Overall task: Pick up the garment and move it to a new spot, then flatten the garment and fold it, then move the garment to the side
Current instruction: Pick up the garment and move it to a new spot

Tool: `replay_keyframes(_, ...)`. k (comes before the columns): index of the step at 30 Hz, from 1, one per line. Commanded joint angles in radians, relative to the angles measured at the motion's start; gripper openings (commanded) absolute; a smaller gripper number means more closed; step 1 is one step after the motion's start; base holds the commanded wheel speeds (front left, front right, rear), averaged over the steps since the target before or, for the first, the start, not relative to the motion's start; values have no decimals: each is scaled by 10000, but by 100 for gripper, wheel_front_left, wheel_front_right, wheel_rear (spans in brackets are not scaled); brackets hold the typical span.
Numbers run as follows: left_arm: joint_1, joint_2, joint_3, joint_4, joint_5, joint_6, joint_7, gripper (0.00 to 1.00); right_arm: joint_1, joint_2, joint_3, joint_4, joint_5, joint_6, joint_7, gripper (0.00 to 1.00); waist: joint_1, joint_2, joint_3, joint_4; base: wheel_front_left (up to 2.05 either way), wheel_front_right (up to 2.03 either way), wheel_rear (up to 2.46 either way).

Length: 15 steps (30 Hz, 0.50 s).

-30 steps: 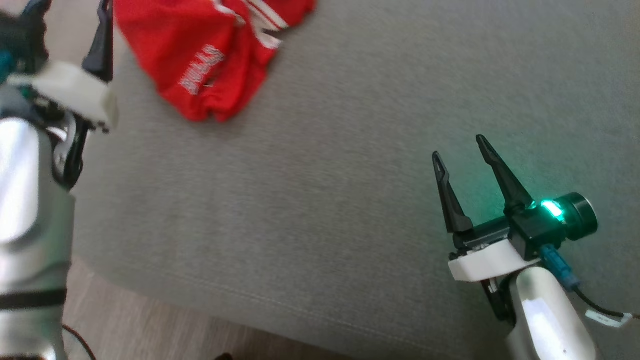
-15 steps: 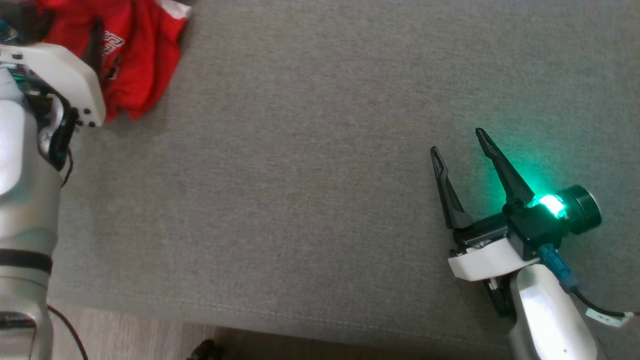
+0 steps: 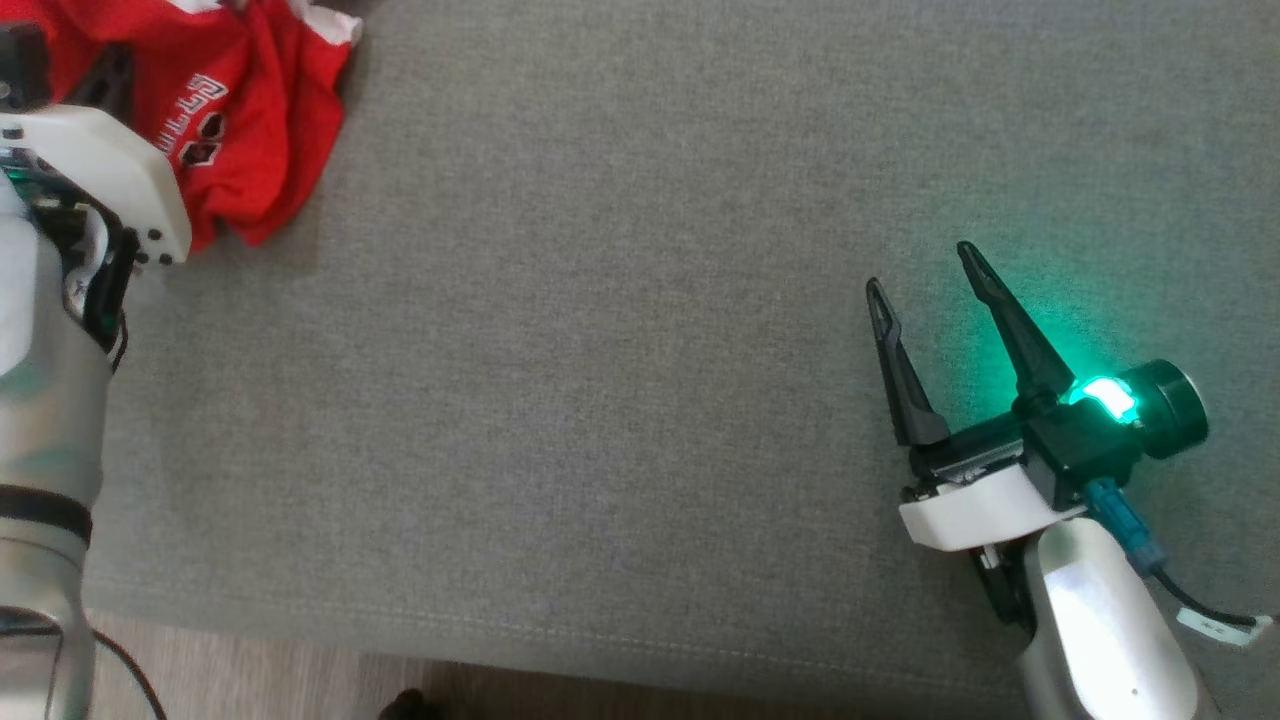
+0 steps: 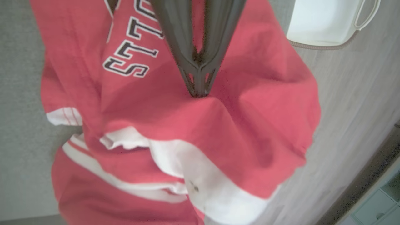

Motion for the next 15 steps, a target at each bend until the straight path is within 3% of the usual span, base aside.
replay_keyframes(1,-505,673,176,-203,31,51,-265,0,-80,-8,254,-223,113,73,-61,100,0,0,-231,46,0,0,0)
replay_keyframes(7,-718,825,-71,-278,150,41,-953,0,-31,-8,278,-76,460,73,-62,100,0,0,-1135,70,0,0,0)
replay_keyframes(15,-717,985,-602,-505,182,20,-972,0,182,-8,150,69,754,73,-62,100,0,0,-2011,56,0,0,0)
